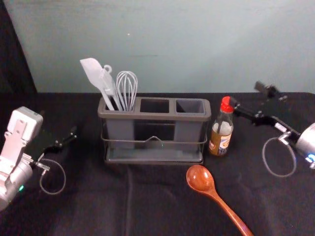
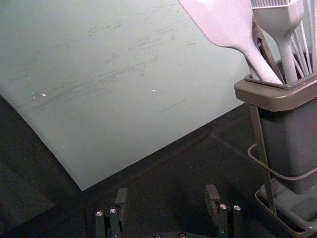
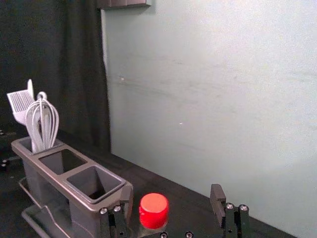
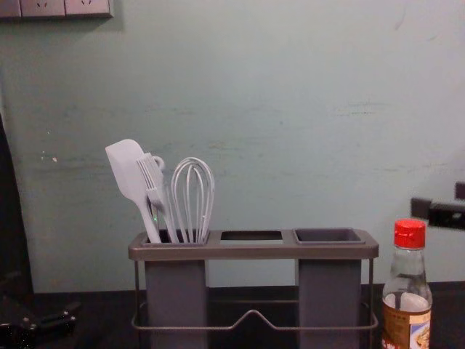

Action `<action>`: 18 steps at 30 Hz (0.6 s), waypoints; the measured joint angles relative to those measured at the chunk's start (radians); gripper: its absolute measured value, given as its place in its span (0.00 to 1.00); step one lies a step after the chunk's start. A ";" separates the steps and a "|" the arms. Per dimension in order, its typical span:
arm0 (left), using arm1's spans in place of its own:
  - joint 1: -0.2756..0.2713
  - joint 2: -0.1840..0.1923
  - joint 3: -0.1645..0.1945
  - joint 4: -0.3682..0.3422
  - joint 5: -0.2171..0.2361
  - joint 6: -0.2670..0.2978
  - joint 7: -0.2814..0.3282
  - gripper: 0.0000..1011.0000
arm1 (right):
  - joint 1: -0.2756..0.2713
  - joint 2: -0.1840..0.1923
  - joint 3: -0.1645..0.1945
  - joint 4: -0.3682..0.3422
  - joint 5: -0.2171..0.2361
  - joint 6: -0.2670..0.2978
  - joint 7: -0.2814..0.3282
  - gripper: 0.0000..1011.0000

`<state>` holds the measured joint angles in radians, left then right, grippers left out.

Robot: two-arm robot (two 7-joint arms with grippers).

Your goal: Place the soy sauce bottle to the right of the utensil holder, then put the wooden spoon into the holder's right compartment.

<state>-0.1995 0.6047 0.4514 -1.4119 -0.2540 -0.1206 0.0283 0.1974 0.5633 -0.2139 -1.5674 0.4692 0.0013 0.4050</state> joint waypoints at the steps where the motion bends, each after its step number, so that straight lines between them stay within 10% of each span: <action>1: 0.000 0.000 0.000 0.000 0.000 0.000 0.000 1.00 | -0.013 0.008 0.009 -0.023 -0.005 0.008 -0.010 0.99; 10: 0.000 0.000 0.000 0.000 0.000 0.000 0.000 1.00 | -0.139 0.103 0.088 -0.255 -0.005 0.088 -0.010 0.99; 18: 0.000 0.000 0.000 0.000 0.000 0.000 0.000 1.00 | -0.239 0.184 0.126 -0.444 0.084 0.230 0.023 0.99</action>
<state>-0.1995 0.6047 0.4514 -1.4120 -0.2539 -0.1206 0.0283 -0.0414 0.7478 -0.0879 -2.0118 0.5532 0.2317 0.4281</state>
